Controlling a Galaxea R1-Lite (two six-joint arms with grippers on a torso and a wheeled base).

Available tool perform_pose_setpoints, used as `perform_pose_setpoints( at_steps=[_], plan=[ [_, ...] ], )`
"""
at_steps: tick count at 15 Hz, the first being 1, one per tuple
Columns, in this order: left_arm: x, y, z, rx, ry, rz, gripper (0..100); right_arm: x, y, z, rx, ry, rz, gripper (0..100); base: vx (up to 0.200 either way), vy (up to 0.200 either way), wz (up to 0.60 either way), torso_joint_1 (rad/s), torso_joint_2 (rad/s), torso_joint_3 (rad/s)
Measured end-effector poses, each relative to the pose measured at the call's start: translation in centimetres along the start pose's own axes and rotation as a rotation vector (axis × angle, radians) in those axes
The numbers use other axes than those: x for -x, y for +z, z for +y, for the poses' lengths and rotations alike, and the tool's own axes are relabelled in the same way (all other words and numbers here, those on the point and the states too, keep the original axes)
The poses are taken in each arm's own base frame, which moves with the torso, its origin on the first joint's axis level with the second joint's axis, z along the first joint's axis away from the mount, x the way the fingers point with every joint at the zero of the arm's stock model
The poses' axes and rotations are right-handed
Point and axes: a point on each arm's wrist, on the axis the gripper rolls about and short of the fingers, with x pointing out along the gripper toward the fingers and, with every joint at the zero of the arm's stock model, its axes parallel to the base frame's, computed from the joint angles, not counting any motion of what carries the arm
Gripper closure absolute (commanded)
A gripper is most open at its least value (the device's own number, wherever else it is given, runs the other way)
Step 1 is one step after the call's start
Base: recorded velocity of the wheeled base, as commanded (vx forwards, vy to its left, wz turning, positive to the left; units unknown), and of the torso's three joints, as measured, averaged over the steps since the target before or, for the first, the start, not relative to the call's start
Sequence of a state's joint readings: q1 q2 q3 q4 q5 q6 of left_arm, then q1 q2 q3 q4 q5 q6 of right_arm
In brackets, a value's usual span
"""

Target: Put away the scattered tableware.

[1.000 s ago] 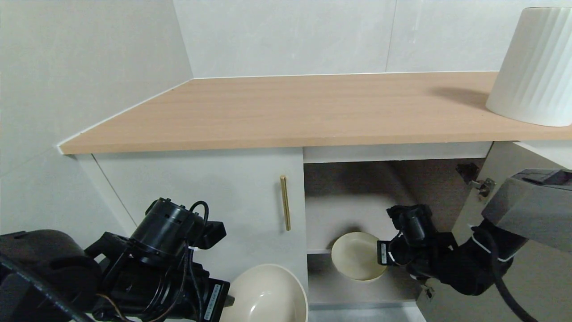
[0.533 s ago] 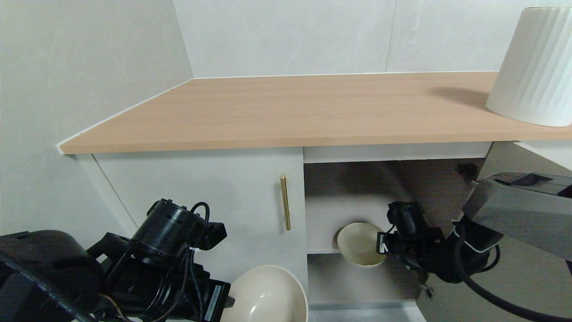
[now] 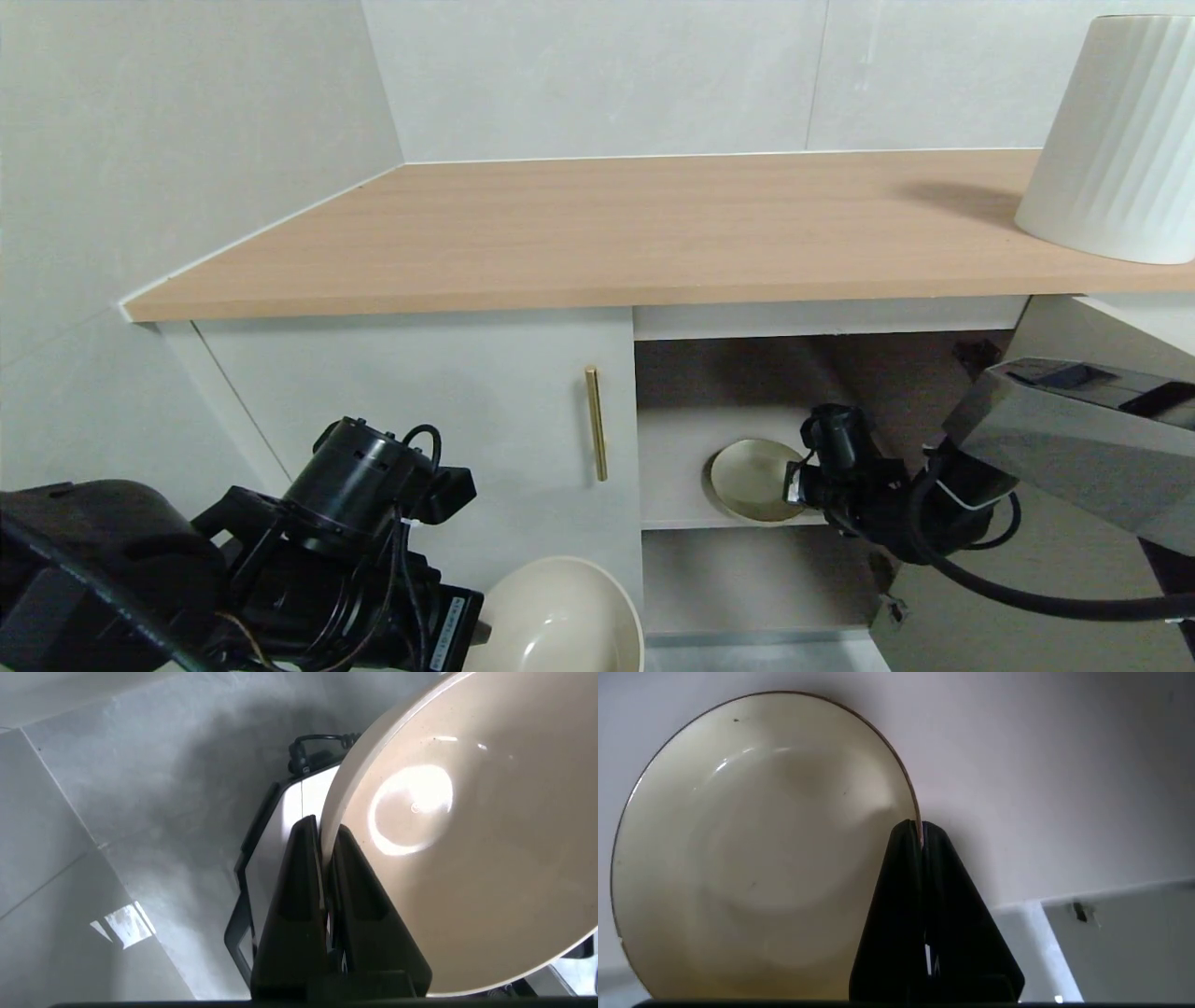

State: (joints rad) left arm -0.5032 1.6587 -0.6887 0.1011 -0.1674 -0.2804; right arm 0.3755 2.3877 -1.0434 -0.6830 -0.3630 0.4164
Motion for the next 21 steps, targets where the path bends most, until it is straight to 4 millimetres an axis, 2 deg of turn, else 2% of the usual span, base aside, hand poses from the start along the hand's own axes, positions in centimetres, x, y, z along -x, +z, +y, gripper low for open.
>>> perform_pose_setpoints(
  at_steps=[6,16,17,21],
  plan=[
    [-0.1,0.0,0.0,0.001,0.001,0.004,100,-1.7,0.7,0.4,-0.006,-0.017,-0.004,100,0.0,0.0,0.0,0.0,0.0,0.0],
    [-0.4,0.0,0.1,0.002,0.013,0.01,100,-2.4,1.3,0.8,-0.017,-0.009,-0.03,100,0.0,0.0,0.0,0.0,0.0,0.0],
    [-0.4,0.0,0.1,0.002,0.017,0.01,100,-2.4,1.3,0.8,-0.017,-0.009,-0.03,0,0.0,0.0,0.0,0.0,0.0,0.0],
    [-0.6,0.1,0.1,0.003,0.02,0.016,100,-2.5,1.3,0.7,-0.02,-0.011,-0.032,0,0.0,0.0,0.0,0.0,0.0,0.0]
  ],
)
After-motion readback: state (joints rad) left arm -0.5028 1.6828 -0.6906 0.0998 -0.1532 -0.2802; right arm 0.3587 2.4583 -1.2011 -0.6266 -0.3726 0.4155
